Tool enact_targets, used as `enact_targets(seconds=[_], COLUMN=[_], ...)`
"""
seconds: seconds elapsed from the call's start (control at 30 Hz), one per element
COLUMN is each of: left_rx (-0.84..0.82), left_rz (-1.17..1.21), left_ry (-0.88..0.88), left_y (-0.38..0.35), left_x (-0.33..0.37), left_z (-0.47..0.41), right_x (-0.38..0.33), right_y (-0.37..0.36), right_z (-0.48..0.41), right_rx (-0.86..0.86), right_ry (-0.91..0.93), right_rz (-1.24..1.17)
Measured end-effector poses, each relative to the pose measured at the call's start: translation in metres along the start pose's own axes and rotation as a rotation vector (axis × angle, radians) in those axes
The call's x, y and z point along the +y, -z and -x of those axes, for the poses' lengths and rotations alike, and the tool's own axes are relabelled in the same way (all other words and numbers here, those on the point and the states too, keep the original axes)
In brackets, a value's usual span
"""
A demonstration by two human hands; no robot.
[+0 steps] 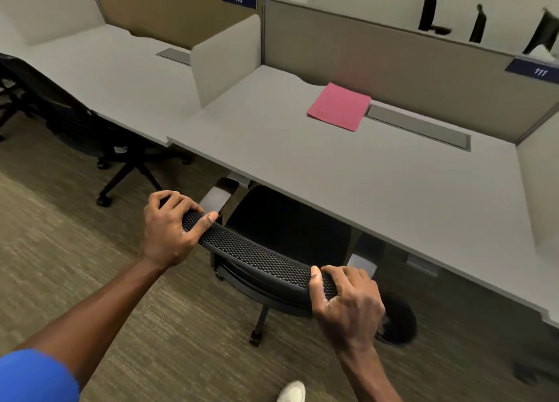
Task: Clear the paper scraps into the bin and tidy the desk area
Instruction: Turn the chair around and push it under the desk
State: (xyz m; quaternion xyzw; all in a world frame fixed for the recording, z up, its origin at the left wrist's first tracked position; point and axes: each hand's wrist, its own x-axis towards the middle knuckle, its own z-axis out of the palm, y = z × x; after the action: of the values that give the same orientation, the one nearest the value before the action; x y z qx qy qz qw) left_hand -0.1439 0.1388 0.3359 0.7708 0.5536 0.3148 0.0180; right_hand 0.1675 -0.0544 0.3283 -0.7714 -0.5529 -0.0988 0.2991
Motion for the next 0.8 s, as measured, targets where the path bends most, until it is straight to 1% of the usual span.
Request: enact_targets(seconds=[0.27,0.43,0.6,0.7,0.8], left_rx=[-0.034,-0.066,-0.087,-0.109,-0.168], left_rz=[-0.004,-0.055,-0.063,-0.089,-0.116], left_ry=[-0.027,-0.047,-0.083,-0.143,-0.169], left_y=[-0.050,-0.081,-0.105,-0.114,-0.119], left_x=[0.048,0.070,0.088,0.095,0.102], left_z=[-0.040,-0.060,-0.080,-0.095,-0.105], right_x=[0.069,0.106,0.134,0.146,0.155], right_y=[-0.006,-0.012,-0.017,-0.019,-0.021], right_z=[-0.052,-0.079,-0.101,-0.112,-0.121], right_rx=[0.010,0.064,0.134,0.149,0.135], right_ry=[0.014,-0.008,-0.006,-0.006,-0.023], right_rz=[0.010,0.022,0.025,0.040,0.039])
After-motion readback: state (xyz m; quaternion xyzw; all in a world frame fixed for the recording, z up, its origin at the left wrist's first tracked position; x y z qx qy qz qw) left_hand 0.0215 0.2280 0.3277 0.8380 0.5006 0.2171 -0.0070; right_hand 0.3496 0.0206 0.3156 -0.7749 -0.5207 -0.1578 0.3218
